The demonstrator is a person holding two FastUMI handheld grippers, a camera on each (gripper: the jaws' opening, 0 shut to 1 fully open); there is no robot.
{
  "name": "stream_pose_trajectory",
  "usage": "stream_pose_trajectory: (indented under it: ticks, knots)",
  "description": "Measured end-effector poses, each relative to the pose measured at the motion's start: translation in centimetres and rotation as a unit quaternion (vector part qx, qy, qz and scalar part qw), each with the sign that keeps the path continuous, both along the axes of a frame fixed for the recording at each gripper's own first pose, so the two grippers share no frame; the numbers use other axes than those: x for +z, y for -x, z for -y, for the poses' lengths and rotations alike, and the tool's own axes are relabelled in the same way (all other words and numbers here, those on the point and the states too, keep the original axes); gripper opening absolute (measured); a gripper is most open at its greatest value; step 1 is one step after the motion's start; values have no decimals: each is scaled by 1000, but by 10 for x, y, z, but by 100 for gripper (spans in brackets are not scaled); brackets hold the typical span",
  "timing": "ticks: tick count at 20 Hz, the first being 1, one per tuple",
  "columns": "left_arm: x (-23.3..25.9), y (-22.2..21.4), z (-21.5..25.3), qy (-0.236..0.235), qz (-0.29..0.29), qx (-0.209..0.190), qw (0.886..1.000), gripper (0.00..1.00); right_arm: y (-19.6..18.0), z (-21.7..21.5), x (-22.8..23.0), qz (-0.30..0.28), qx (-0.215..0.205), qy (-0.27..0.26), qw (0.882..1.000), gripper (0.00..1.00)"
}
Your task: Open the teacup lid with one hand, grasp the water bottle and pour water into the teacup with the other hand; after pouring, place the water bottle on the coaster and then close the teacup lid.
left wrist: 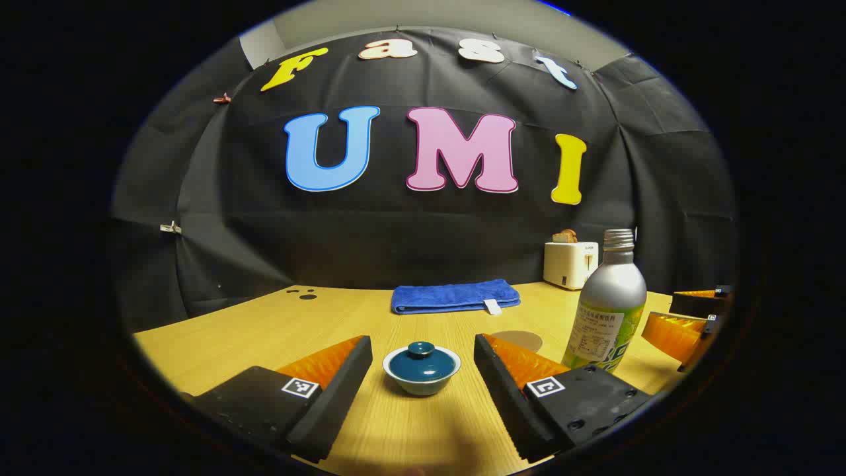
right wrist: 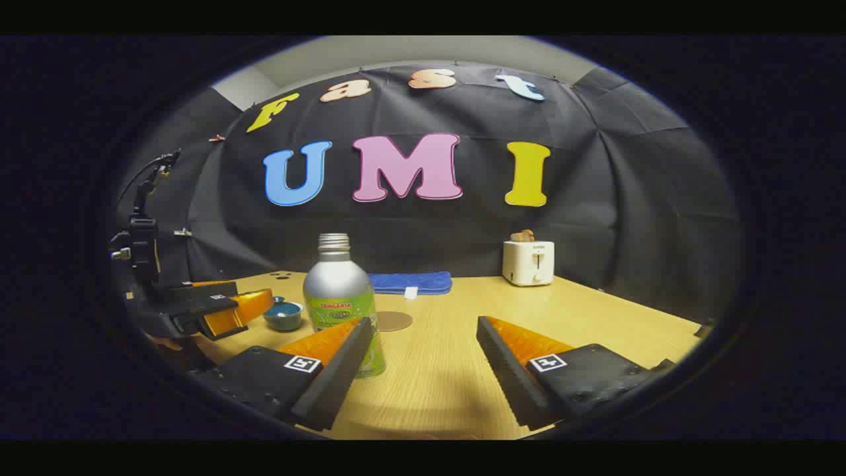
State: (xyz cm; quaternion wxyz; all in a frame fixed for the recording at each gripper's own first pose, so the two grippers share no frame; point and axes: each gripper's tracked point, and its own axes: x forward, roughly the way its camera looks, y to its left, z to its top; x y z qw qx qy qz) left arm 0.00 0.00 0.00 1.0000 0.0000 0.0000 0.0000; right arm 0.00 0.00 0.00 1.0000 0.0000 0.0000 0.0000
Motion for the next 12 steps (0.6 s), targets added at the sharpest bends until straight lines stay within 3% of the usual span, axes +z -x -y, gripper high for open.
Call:
stream_pose_trajectory:
  ticks: [12]
  knots:
    - [0,-5,-5,0,0,4,1000,99,-9,3,-1,1,-9,0,1000,98]
